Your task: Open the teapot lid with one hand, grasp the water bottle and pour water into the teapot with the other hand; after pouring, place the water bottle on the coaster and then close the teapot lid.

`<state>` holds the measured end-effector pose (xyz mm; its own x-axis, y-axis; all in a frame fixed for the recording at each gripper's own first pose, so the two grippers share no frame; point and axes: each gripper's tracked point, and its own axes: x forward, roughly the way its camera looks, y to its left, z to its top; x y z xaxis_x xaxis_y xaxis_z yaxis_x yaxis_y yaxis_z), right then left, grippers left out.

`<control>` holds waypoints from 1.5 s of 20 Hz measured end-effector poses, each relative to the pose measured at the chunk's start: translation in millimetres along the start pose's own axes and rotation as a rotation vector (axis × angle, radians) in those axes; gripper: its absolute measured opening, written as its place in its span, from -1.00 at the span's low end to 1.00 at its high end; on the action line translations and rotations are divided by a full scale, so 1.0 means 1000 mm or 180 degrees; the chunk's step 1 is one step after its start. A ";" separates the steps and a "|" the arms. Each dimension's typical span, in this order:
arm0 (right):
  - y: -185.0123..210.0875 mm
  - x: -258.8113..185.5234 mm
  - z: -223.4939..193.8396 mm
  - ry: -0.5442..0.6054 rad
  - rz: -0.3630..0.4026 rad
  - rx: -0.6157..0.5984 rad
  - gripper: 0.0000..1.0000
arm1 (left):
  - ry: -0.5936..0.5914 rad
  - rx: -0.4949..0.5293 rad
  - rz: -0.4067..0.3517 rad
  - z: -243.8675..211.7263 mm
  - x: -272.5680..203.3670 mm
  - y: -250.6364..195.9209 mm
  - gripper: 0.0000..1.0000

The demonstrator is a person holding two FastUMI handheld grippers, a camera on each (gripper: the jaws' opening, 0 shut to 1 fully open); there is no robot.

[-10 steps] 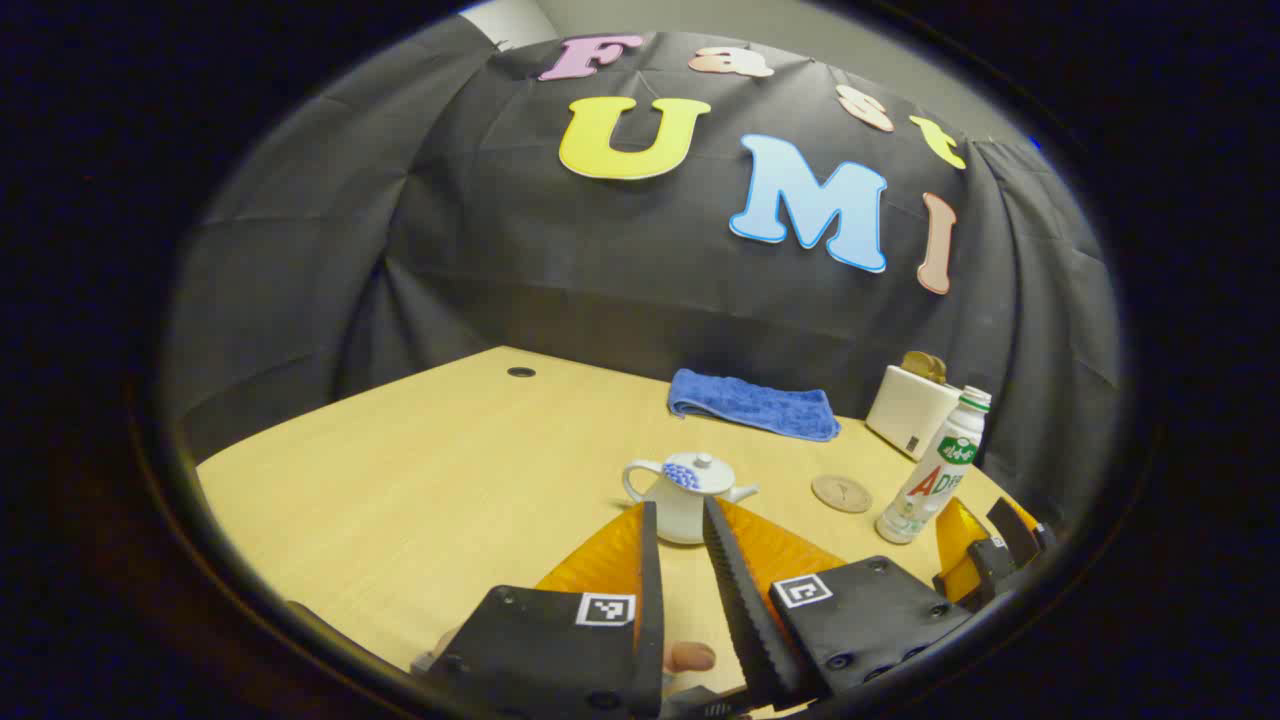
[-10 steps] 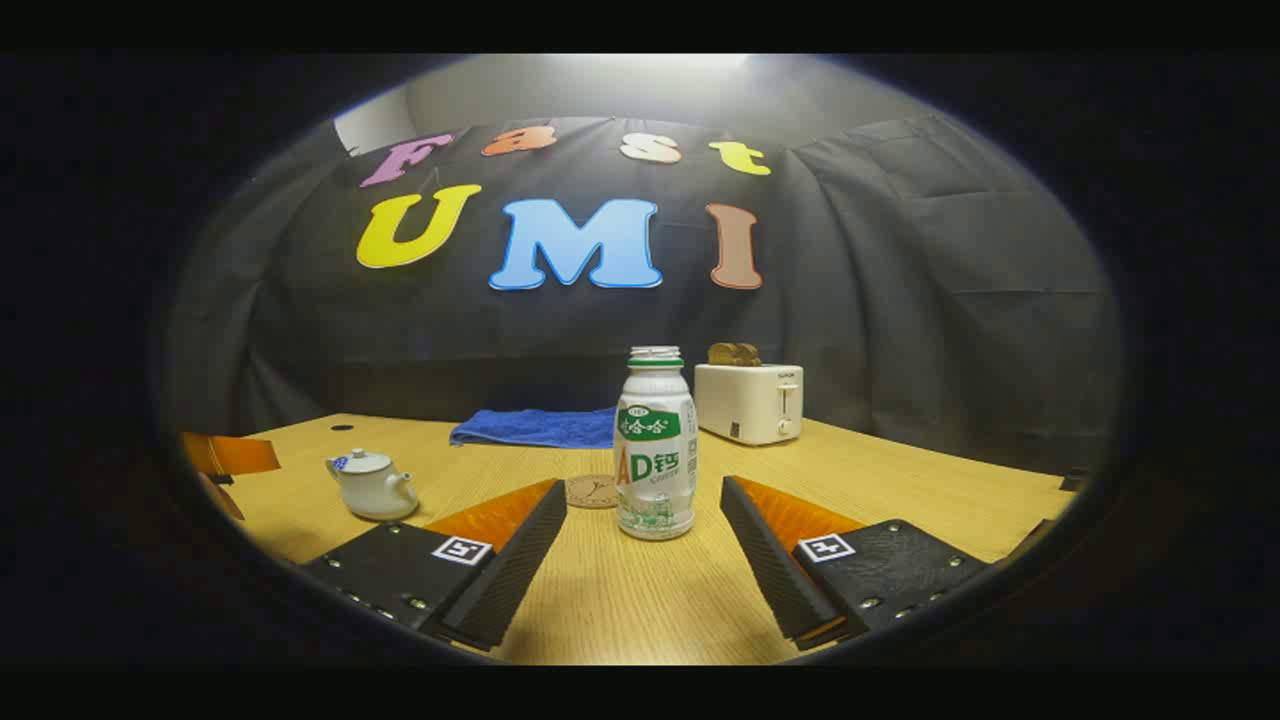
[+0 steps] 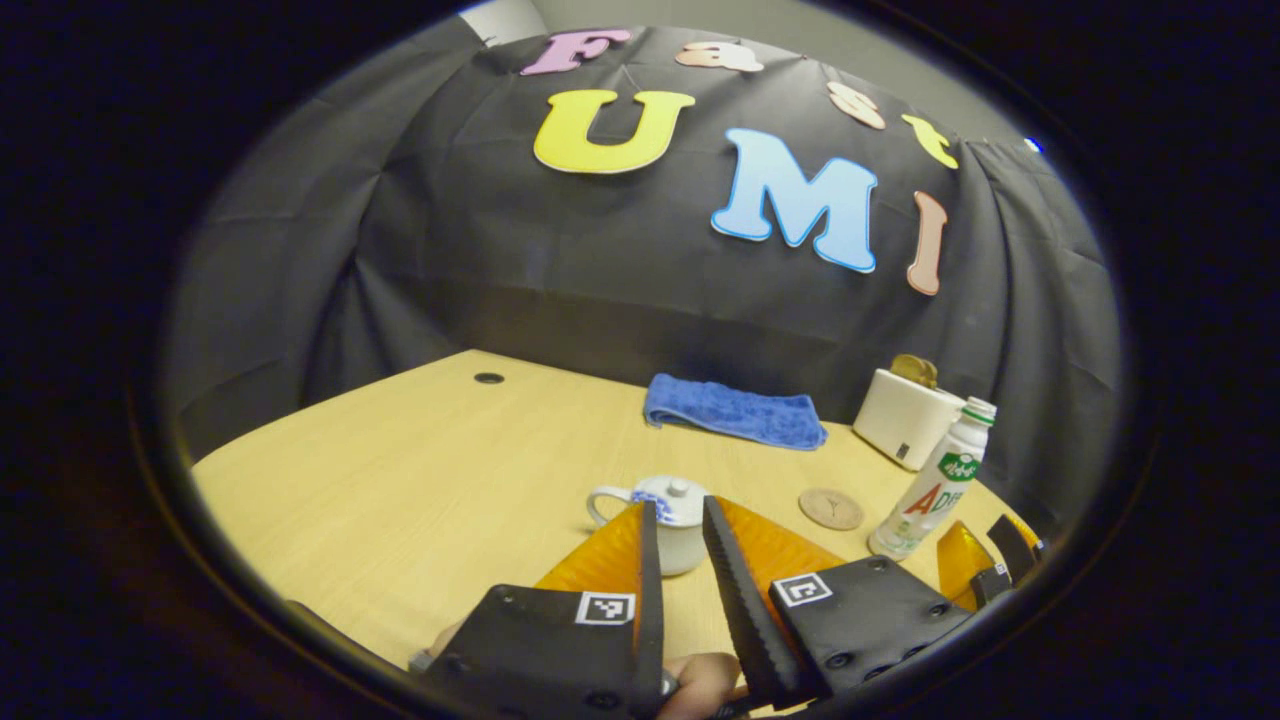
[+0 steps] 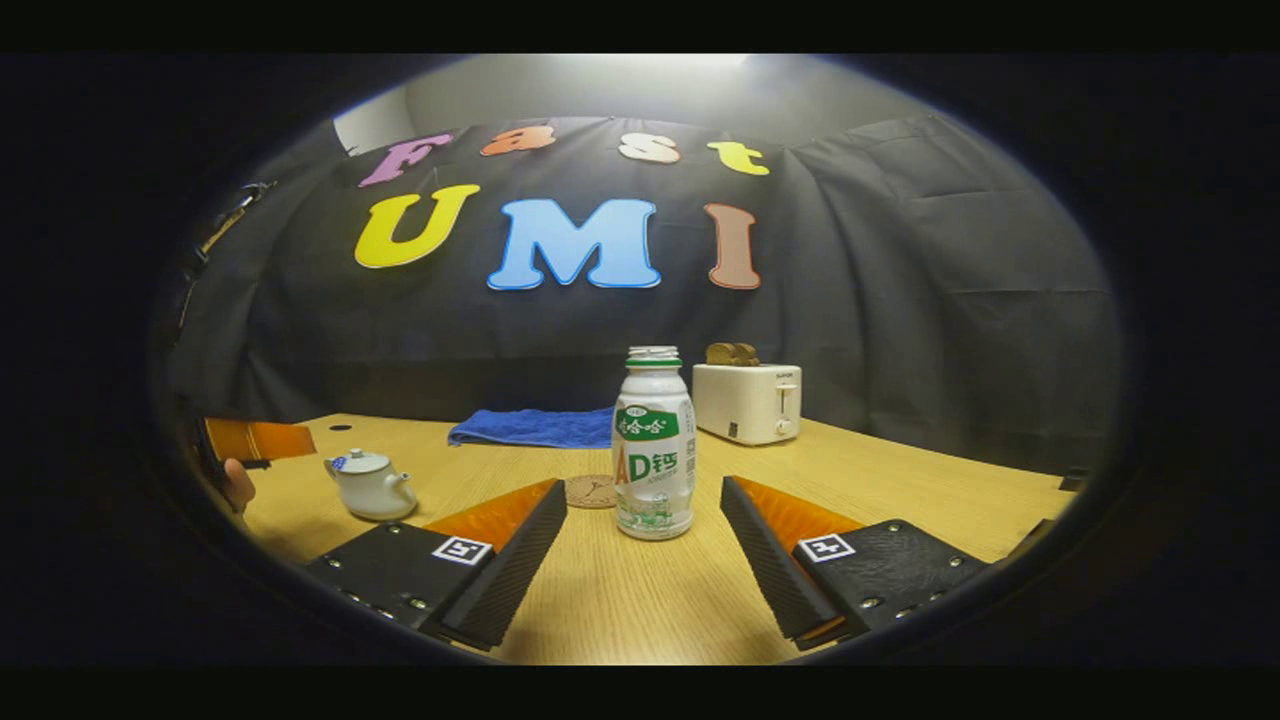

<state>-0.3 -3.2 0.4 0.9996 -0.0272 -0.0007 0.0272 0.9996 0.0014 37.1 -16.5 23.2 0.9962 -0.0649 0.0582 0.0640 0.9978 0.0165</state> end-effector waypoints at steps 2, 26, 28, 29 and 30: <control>-0.008 -0.001 0.001 -0.0002 -0.0187 0.0009 0.92 | -0.0126 0.0040 -0.0022 0.010 0.003 0.000 -1.00; 0.012 0.008 0.000 -0.0016 0.0303 -0.0014 0.92 | -0.0098 0.0747 0.0002 -0.009 0.070 -0.016 -0.28; 0.012 0.008 0.000 -0.0019 0.0305 -0.0014 0.91 | -0.0075 0.0769 0.0009 -0.013 0.073 -0.016 -1.00; 0.012 0.008 -0.001 -0.0017 0.0306 -0.0013 0.92 | -0.0078 0.0770 0.0032 -0.013 0.073 -0.015 -1.00; 0.012 0.008 0.000 -0.0020 0.0307 -0.0013 0.91 | -0.0079 0.0772 0.0029 -0.012 0.075 -0.015 -0.28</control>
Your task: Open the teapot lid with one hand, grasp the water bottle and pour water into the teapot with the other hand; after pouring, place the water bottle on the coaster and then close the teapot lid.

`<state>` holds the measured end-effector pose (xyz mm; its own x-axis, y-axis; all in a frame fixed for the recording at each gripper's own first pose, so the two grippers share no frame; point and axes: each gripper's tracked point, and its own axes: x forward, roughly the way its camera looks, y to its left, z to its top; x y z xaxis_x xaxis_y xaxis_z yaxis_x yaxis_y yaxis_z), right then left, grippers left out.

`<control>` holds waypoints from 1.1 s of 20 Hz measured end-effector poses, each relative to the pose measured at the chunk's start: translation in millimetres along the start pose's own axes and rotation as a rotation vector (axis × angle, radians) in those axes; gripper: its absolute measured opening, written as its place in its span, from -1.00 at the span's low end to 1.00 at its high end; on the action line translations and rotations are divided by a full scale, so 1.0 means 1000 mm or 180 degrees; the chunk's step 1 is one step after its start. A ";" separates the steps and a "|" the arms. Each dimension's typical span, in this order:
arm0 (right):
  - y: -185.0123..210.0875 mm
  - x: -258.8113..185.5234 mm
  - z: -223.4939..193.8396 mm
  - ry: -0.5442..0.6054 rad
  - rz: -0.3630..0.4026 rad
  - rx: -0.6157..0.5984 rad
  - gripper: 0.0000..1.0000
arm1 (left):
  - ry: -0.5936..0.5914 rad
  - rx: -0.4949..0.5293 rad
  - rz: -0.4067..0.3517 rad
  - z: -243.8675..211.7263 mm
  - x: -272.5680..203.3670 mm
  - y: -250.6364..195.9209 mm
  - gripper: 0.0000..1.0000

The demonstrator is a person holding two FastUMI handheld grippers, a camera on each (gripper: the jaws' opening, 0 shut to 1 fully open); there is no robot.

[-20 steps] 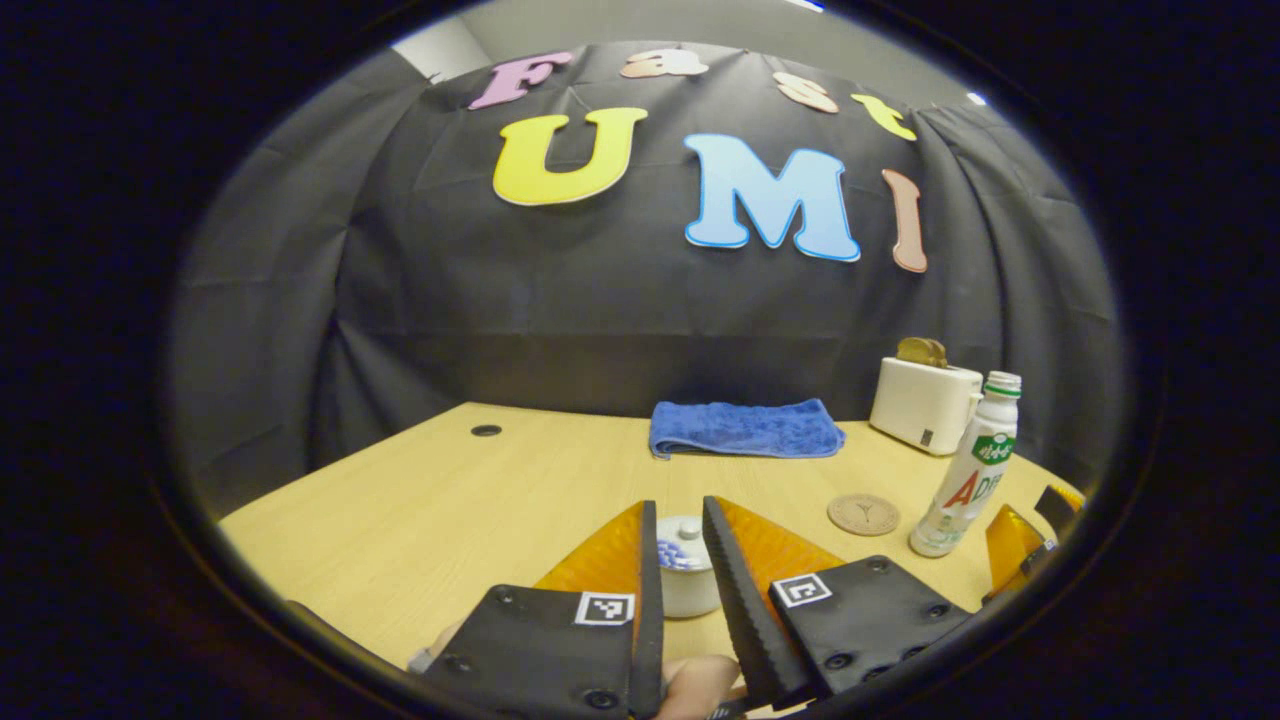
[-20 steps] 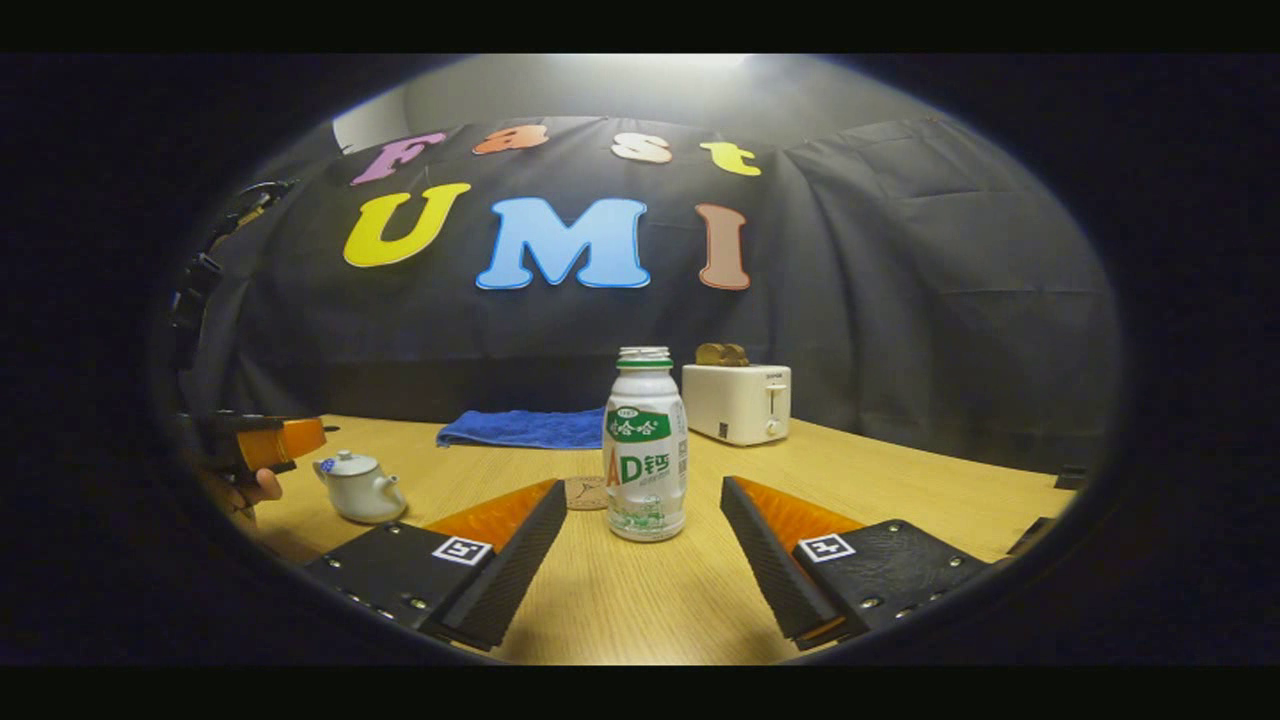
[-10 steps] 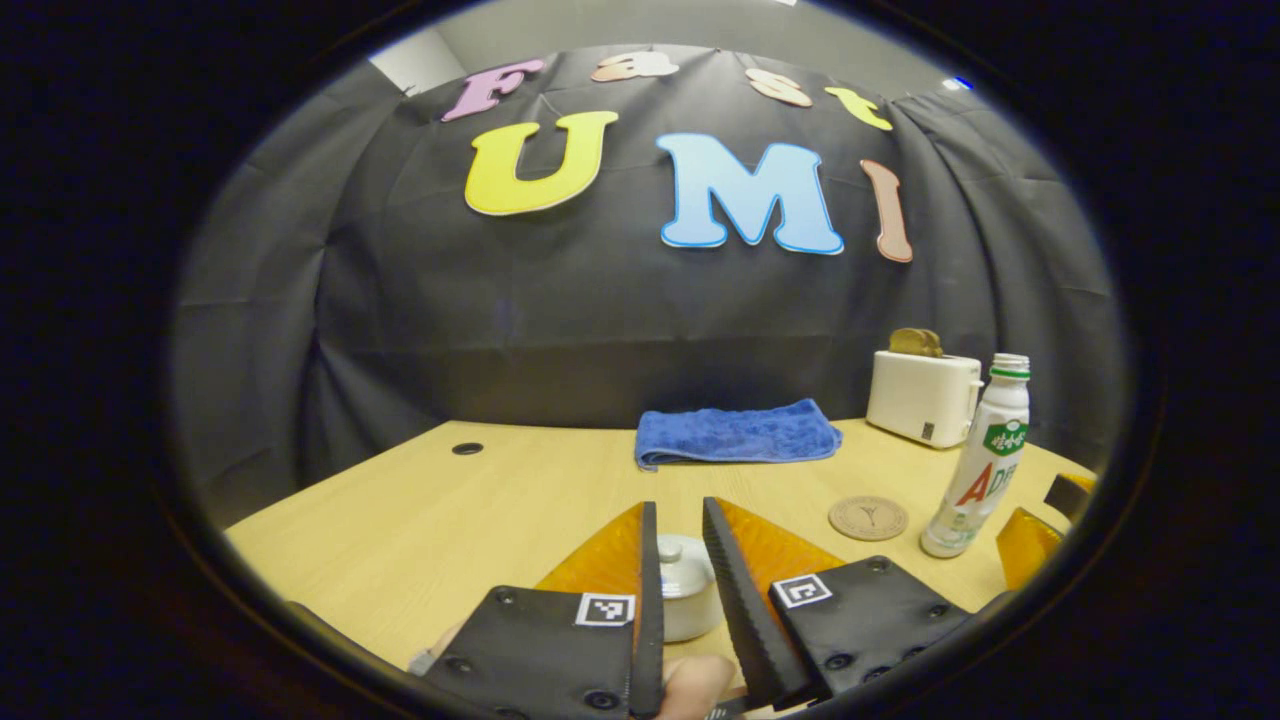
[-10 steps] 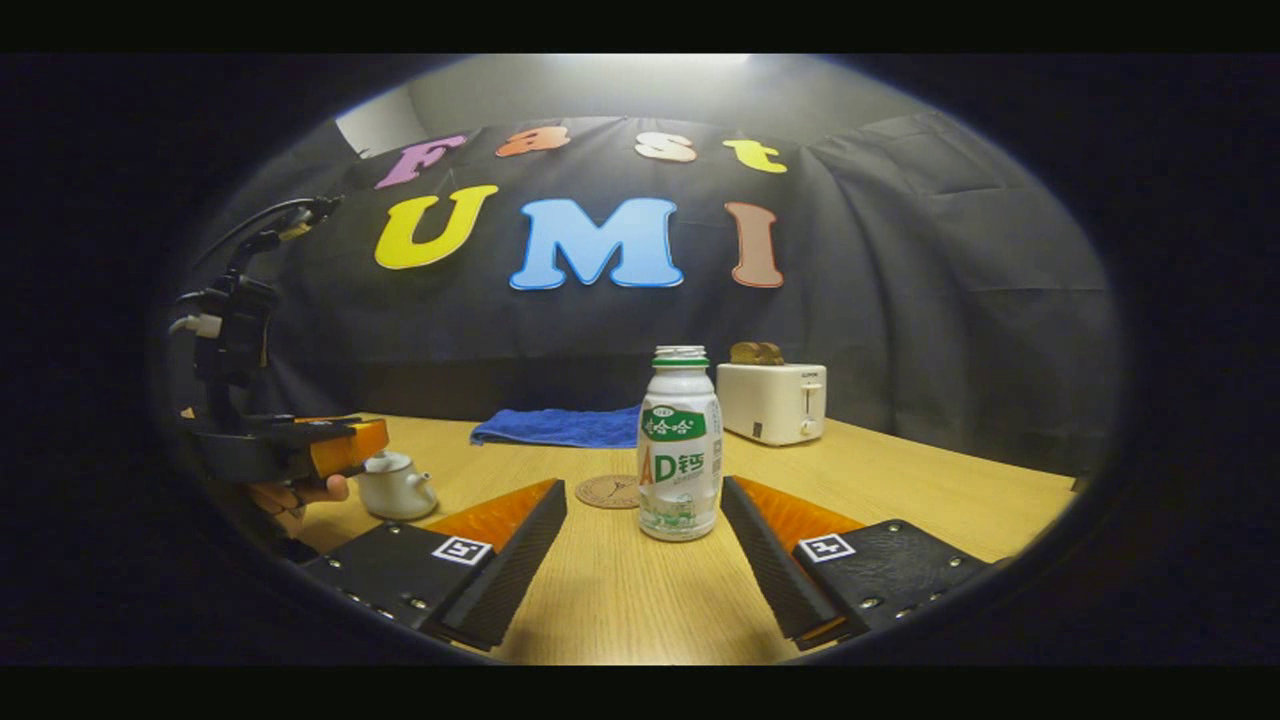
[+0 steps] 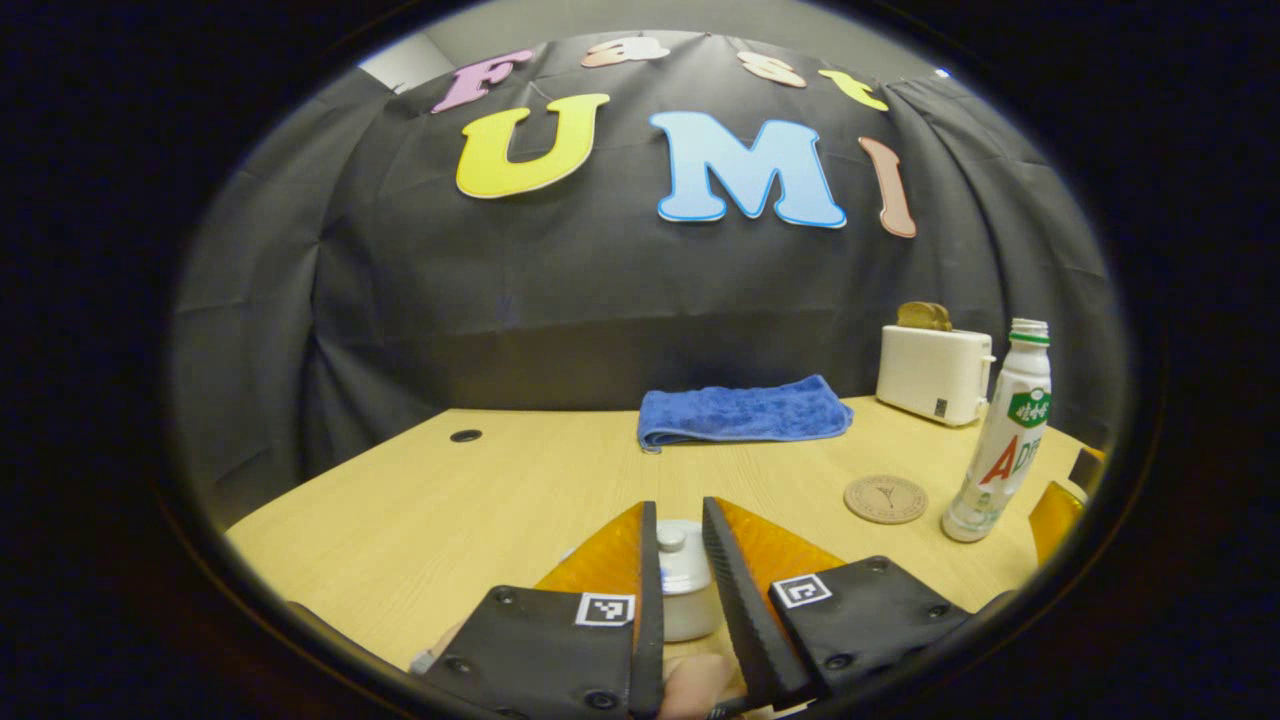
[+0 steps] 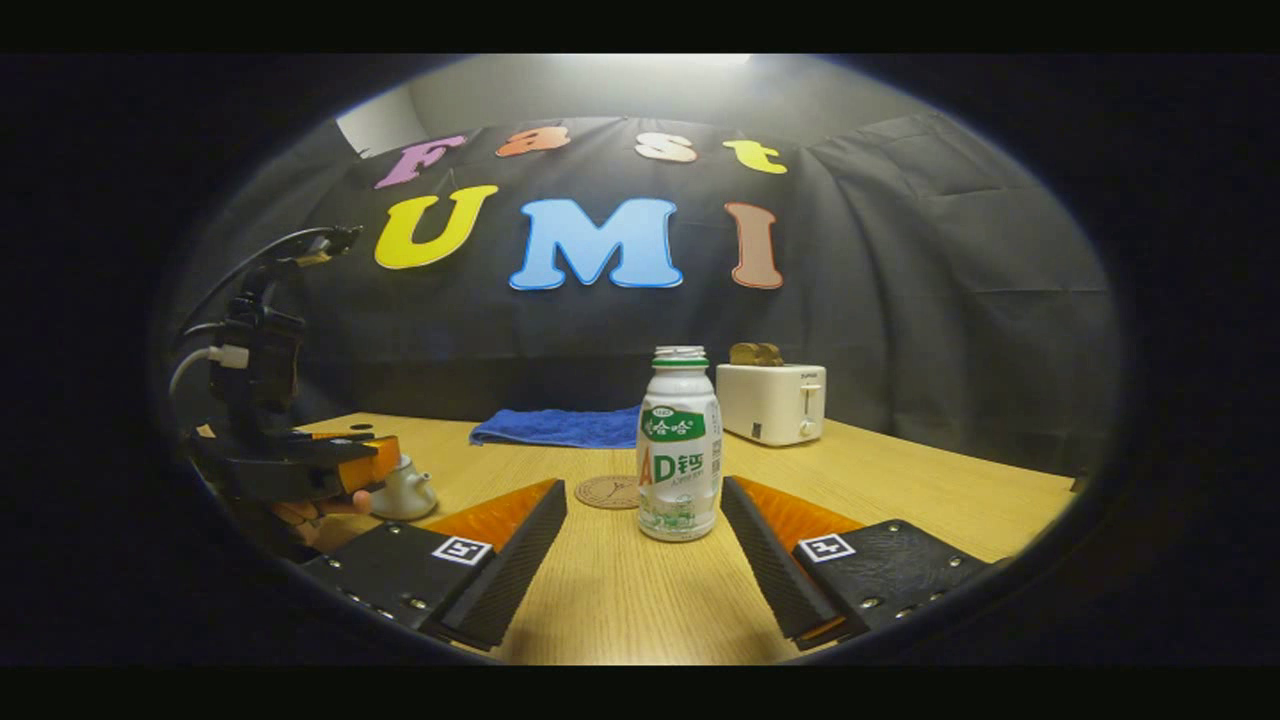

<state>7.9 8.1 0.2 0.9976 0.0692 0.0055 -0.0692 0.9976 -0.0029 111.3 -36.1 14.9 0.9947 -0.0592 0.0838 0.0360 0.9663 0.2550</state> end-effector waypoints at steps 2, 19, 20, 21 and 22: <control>0.001 0.001 0.000 0.0001 0.0000 0.0001 0.91 | -0.0018 -0.0034 0.0031 -0.002 0.002 0.002 0.58; 0.001 0.001 0.000 0.0003 0.0033 0.0000 0.92 | -0.0296 0.0025 -0.0026 0.030 -0.007 0.000 -0.66; 0.001 0.001 -0.001 0.0006 0.0033 -0.0001 0.92 | -0.0314 0.0031 -0.0015 0.033 -0.008 0.001 -0.66; 0.002 0.001 -0.001 0.0007 0.0033 -0.0002 0.92 | -0.0336 0.0027 -0.0006 0.036 -0.009 0.003 -0.66; 0.002 0.001 -0.001 0.0013 0.0033 0.0001 0.92 | -0.0353 0.0022 0.0004 0.038 -0.011 0.005 -0.66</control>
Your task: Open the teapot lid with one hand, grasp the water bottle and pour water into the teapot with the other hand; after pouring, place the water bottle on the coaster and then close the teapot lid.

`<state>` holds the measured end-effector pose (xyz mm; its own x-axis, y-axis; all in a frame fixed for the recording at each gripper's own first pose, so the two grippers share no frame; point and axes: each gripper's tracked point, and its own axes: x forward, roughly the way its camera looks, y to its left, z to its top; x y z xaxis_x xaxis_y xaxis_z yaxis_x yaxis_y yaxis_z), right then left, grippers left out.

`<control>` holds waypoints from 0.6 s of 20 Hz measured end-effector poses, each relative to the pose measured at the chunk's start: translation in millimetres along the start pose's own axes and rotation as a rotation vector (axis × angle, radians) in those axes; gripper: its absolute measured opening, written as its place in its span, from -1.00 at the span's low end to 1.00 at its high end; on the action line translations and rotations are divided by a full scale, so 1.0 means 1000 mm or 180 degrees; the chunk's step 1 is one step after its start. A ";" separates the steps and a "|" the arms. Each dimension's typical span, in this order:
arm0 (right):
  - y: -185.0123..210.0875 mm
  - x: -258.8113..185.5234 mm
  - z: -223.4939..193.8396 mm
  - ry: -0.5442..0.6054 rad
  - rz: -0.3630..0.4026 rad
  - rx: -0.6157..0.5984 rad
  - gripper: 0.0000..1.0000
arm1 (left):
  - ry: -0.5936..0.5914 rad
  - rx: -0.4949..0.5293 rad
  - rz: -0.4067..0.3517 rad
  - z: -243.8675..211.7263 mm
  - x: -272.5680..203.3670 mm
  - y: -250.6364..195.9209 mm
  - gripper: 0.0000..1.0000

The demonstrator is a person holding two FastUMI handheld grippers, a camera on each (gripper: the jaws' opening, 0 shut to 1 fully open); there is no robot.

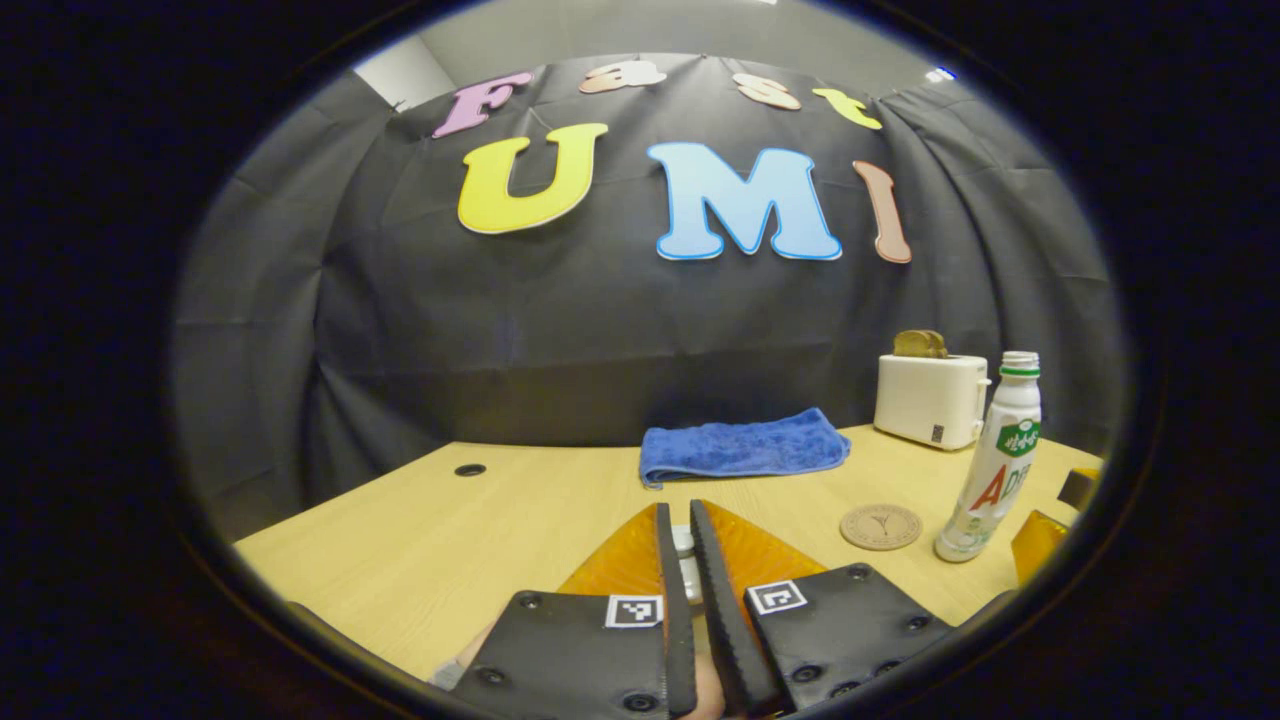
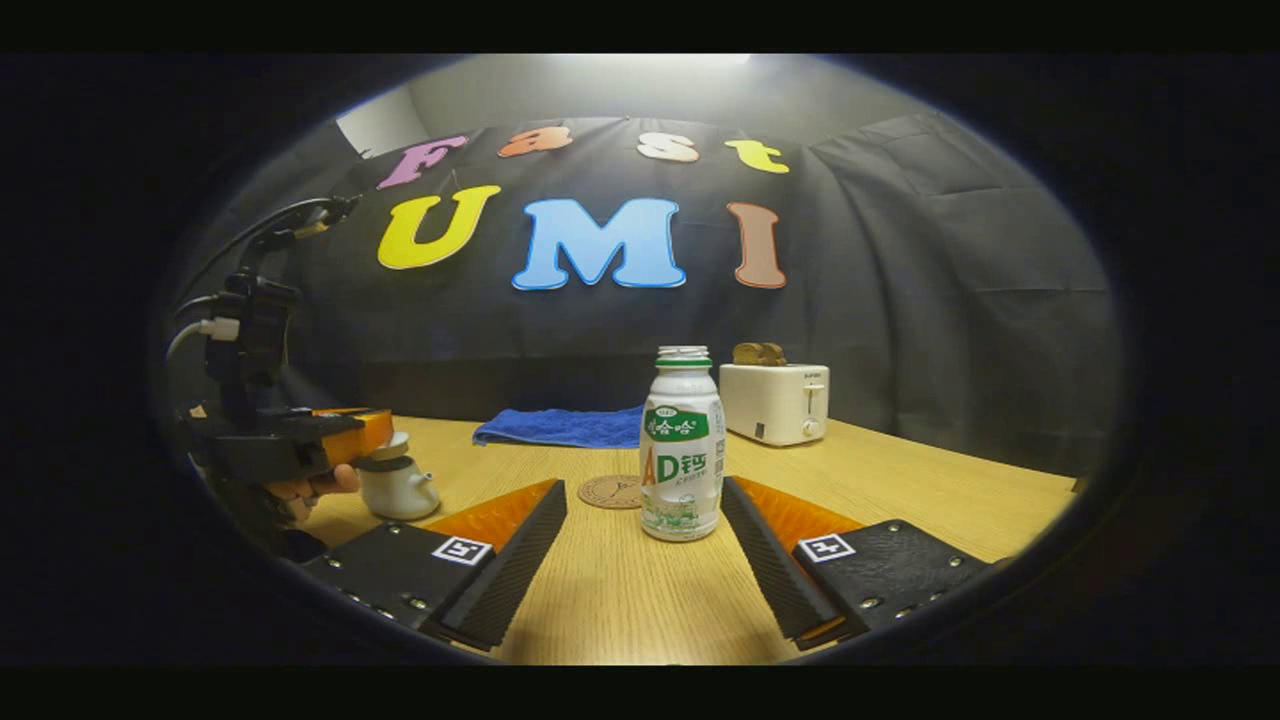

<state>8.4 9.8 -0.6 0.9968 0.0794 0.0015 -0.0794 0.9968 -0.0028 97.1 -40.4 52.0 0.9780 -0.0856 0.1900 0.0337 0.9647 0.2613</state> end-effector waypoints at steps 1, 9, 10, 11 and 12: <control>0.000 0.000 0.001 -0.0002 0.0000 0.0003 0.92 | -0.0014 0.0001 0.0024 0.003 -0.001 0.003 -0.66; -0.014 0.016 -0.003 0.0105 -0.0009 -0.0047 0.92 | 0.0023 0.0006 0.0284 0.004 -0.011 0.047 -0.65; -0.019 0.022 -0.005 0.0160 -0.0032 -0.0083 0.92 | 0.0034 -0.0005 0.0310 0.002 -0.012 0.051 -0.65; -0.021 0.027 -0.004 0.0191 -0.0029 -0.0099 0.92 | 0.0033 -0.0031 0.0331 0.002 -0.012 0.056 -0.82; -0.023 0.031 -0.001 0.0191 -0.0021 -0.0093 0.92 | 0.0034 -0.0059 0.0348 0.001 -0.013 0.060 -0.65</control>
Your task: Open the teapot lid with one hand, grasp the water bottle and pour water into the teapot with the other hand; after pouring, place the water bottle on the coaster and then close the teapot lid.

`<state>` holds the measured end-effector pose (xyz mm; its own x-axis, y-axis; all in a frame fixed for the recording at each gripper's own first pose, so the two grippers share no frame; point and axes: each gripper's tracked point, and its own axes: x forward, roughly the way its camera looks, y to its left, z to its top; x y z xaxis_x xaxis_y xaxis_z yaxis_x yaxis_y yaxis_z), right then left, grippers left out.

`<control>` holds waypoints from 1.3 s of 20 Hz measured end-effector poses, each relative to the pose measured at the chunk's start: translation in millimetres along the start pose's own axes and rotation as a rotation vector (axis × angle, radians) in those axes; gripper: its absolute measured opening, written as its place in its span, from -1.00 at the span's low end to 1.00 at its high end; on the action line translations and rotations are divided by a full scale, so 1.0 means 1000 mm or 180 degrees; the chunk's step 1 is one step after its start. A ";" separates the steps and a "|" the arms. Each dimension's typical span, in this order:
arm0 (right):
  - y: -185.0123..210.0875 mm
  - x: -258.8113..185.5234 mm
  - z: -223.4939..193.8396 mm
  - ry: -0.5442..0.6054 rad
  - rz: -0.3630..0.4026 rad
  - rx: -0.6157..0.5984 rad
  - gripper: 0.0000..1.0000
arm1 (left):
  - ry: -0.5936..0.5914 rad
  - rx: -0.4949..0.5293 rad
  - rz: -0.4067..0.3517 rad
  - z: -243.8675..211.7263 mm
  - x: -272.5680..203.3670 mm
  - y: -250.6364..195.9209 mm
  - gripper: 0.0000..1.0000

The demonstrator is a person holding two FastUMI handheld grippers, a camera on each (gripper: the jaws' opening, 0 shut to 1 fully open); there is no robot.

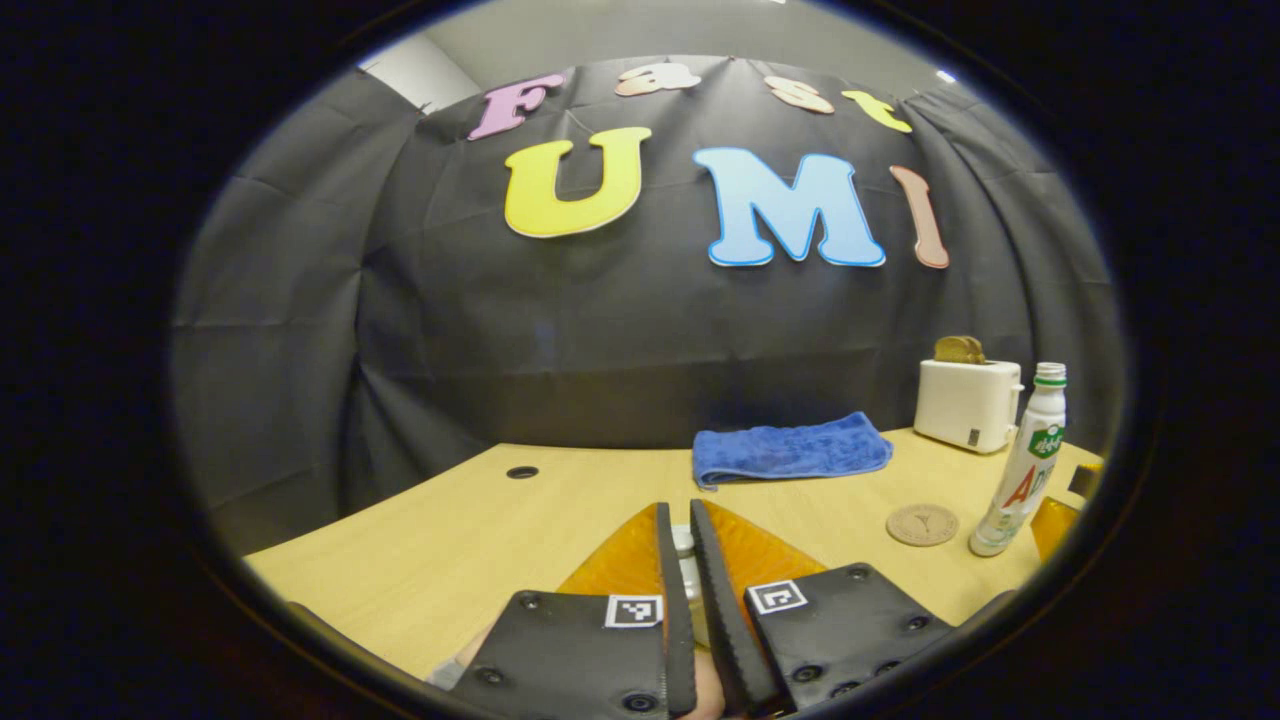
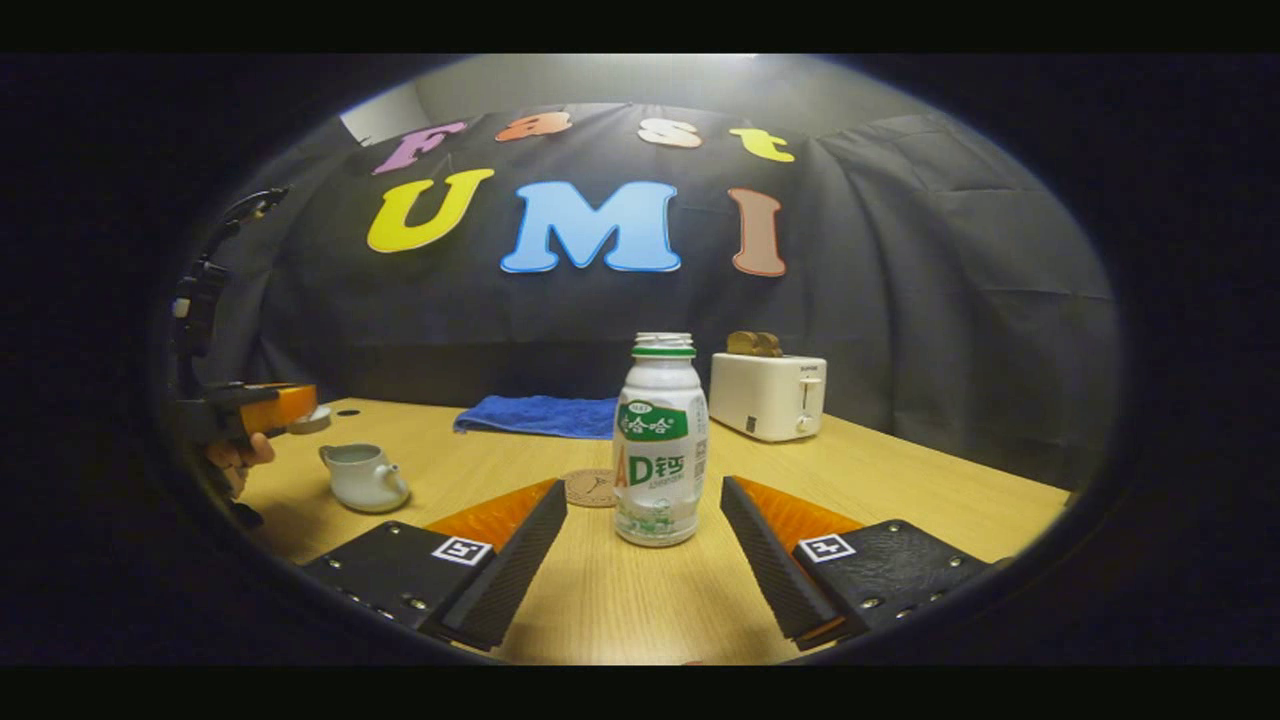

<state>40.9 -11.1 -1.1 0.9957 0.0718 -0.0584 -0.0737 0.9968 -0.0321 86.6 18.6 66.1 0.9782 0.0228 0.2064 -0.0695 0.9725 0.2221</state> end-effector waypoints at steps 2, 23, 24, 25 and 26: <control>-0.006 0.011 0.009 -0.0012 -0.0030 -0.0043 0.92 | 0.0012 -0.0040 0.0038 -0.003 0.000 0.007 -0.65; -0.003 0.068 0.007 0.0297 0.0101 -0.0092 0.53 | 0.0138 -0.0125 0.0110 -0.029 0.010 0.031 0.28; -0.004 0.069 0.008 0.0305 0.0096 -0.0145 0.54 | 0.0145 -0.0127 0.0109 -0.029 0.009 0.032 0.28; -0.004 0.069 0.010 0.0300 0.0089 -0.0198 0.54 | 0.0151 -0.0126 0.0109 -0.031 0.008 0.032 0.28; -0.003 0.069 0.013 0.0283 0.0082 -0.0261 0.55 | 0.0149 -0.0125 0.0109 -0.031 0.008 0.033 -0.65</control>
<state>110.8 -8.8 8.3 0.9848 0.0902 -0.1483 -0.1072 0.9881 -0.1107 98.7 57.7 45.4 0.9835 0.0662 0.1682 -0.0963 0.9793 0.1779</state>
